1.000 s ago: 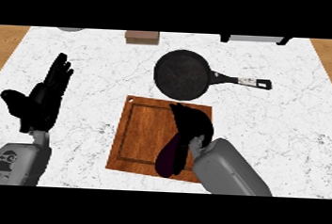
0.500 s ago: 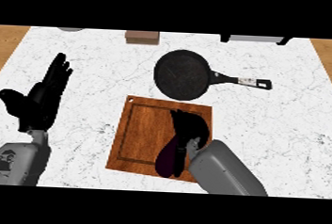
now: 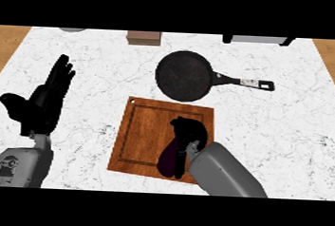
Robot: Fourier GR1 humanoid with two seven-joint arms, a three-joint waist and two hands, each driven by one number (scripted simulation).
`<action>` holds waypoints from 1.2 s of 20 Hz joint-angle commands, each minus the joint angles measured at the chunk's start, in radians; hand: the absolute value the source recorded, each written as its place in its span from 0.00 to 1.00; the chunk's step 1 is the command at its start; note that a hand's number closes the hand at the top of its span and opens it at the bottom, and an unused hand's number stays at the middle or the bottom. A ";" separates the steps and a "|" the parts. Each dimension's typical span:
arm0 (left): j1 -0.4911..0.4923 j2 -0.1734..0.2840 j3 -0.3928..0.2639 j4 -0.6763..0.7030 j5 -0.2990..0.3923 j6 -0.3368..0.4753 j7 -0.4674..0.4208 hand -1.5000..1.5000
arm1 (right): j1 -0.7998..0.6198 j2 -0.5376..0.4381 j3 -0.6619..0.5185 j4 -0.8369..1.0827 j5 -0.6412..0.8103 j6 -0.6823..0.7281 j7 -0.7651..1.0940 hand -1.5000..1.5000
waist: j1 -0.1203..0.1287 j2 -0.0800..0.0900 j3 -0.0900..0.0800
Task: Pick the eggplant from the cutting board and place it in the pan
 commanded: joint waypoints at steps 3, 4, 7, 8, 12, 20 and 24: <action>-0.005 0.030 0.047 0.058 0.022 -0.053 -0.050 0.50 | -0.017 0.004 0.055 0.044 -0.017 0.001 -0.135 1.00 | 0.001 0.006 0.001; -0.001 -0.026 -0.009 -0.020 -0.028 0.021 0.014 0.50 | 0.002 0.004 0.061 0.006 0.006 0.023 -0.110 1.00 | -0.002 0.003 0.001; -0.048 0.000 0.037 0.101 -0.010 -0.026 -0.061 0.50 | -0.026 0.004 0.085 0.042 -0.021 -0.018 -0.119 1.00 | -0.002 0.005 0.001; -0.005 -0.010 0.026 0.025 -0.011 -0.008 -0.008 0.50 | -0.006 -0.027 0.016 0.076 0.033 0.011 -0.223 1.00 | -0.003 0.004 0.001; 0.016 -0.007 0.025 -0.048 -0.017 -0.018 0.047 0.50 | 0.020 0.004 0.058 0.006 0.068 -0.019 -0.148 1.00 | -0.002 0.003 0.001; -0.039 -0.058 -0.027 0.049 -0.042 -0.022 -0.029 0.50 | -0.110 0.004 0.432 -0.135 0.049 -0.352 -0.017 1.00 | 0.076 0.013 0.001; -0.043 -0.033 -0.010 0.038 -0.028 -0.040 -0.006 0.50 | -0.259 0.005 0.463 -0.221 0.184 -0.516 0.093 1.00 | 0.067 0.000 0.001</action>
